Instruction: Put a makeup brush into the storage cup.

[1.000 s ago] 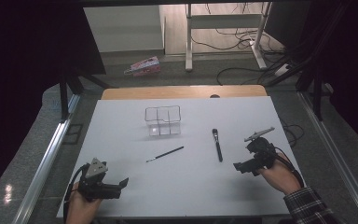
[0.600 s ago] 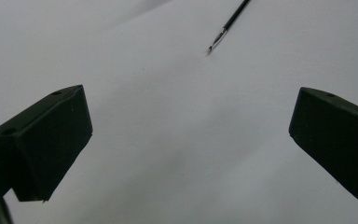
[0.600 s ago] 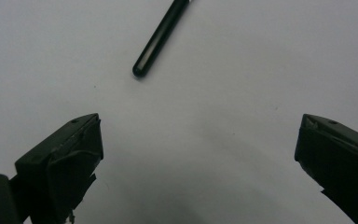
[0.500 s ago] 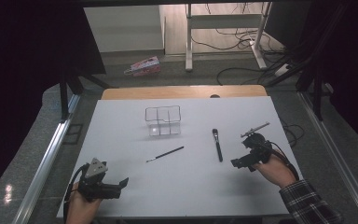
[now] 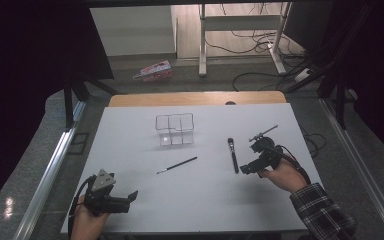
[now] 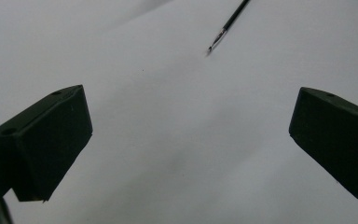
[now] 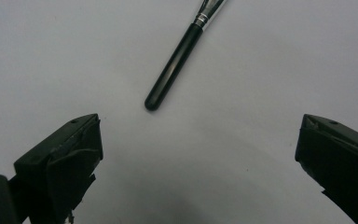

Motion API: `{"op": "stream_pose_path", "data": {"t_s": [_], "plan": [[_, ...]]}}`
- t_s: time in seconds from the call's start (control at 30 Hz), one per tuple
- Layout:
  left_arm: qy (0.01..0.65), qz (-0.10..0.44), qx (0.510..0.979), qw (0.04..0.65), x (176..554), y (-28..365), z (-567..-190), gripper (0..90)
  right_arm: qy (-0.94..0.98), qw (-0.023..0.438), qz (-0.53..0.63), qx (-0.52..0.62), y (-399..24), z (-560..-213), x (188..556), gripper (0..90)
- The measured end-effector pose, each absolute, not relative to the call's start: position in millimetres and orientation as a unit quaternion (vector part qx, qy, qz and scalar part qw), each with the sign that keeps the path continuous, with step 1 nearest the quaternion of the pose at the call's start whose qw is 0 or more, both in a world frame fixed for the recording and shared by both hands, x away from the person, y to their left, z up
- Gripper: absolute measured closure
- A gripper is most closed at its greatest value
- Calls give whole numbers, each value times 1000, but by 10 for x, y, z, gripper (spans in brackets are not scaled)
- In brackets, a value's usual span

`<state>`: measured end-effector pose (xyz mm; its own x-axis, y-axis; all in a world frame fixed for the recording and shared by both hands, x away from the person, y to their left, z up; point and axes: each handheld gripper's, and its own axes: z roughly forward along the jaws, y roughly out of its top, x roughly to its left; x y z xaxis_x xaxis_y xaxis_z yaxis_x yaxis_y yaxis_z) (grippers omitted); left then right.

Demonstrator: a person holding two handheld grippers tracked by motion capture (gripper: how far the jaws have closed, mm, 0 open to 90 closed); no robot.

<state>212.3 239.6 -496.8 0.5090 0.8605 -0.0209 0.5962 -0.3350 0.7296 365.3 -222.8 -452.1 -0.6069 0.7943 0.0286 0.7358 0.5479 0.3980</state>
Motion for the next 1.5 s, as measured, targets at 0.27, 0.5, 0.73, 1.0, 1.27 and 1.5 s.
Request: {"op": "stream_pose_path", "data": {"t_s": [0.27, 0.5, 0.73, 1.0, 1.27, 1.5], "plan": [[457, 191, 795, 351, 2118, 2390, -4963, 0, 880, 78, 181, 431, -2122, -4511, 3743, 6], [456, 190, 797, 349, 2120, 2388, -4967, 0, 882, 74, 176, 430, -2017, -4489, 3822, 5], [454, 190, 798, 349, 2119, 2384, -4968, 0, 887, 68, 164, 427, -1913, -4508, 3877, 56], [446, 197, 800, 350, 2107, 2365, -4956, 0, 889, 68, 155, 426, -1762, -4529, 3947, 115], [446, 197, 799, 351, 2105, 2370, -4953, 0, 892, 63, 143, 423, -1695, -4562, 4010, 148], [446, 197, 800, 350, 2106, 2369, -4956, 0, 894, 61, 132, 424, -1673, -4651, 4027, 192]]}}
